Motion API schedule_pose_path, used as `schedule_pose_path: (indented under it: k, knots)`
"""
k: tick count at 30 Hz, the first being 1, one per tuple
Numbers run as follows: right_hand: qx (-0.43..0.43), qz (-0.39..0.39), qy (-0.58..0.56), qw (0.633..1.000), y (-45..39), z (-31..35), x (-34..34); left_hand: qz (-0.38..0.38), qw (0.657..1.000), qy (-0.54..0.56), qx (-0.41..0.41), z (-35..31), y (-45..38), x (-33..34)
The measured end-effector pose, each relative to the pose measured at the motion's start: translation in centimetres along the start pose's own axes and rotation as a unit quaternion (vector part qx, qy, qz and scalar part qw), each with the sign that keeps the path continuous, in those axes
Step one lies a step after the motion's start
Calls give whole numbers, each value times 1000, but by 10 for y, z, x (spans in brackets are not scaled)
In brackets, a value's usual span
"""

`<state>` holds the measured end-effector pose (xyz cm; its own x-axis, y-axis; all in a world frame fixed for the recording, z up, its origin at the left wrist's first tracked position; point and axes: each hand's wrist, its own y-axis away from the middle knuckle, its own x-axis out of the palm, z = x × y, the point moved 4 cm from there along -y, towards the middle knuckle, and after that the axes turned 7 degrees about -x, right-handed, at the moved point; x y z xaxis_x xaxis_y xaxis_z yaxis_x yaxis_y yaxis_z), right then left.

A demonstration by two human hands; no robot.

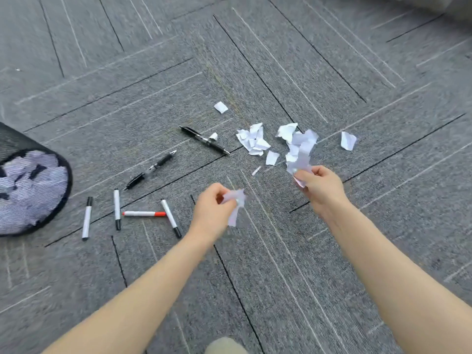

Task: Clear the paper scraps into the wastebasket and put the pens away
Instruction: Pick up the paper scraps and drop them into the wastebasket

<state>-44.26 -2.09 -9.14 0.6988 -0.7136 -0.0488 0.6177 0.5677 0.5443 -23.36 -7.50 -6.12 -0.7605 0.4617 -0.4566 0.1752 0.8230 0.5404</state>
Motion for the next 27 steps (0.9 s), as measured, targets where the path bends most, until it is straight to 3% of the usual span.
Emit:
schedule_pose_path:
  k: [3, 7, 11, 14, 20, 23, 27]
  knots:
    - [5, 98, -81, 992, 41, 29, 71, -112, 984, 139, -3, 0, -11, -91]
    - [-41, 223, -85, 970, 100, 75, 182, -246, 923, 291, 59, -29, -10, -215]
    - [-133, 335, 5, 933, 171, 113, 287, -369, 893, 209, 152, -51, 26, -333]
    - [-193, 388, 21, 901, 224, 138, 359, -451, 867, 155, 142, -39, 57, -409]
    - [-398, 362, 143, 831, 289, 155, 465, -445, 885, 137, 7, 28, 54, -474]
    - [-490, 340, 274, 755, 292, 129, 496, -382, 923, 0, -51, 47, 50, -475]
    - [-535, 283, 467, 644, 290, 105, 494, -350, 930, -108, -37, 44, 53, -472]
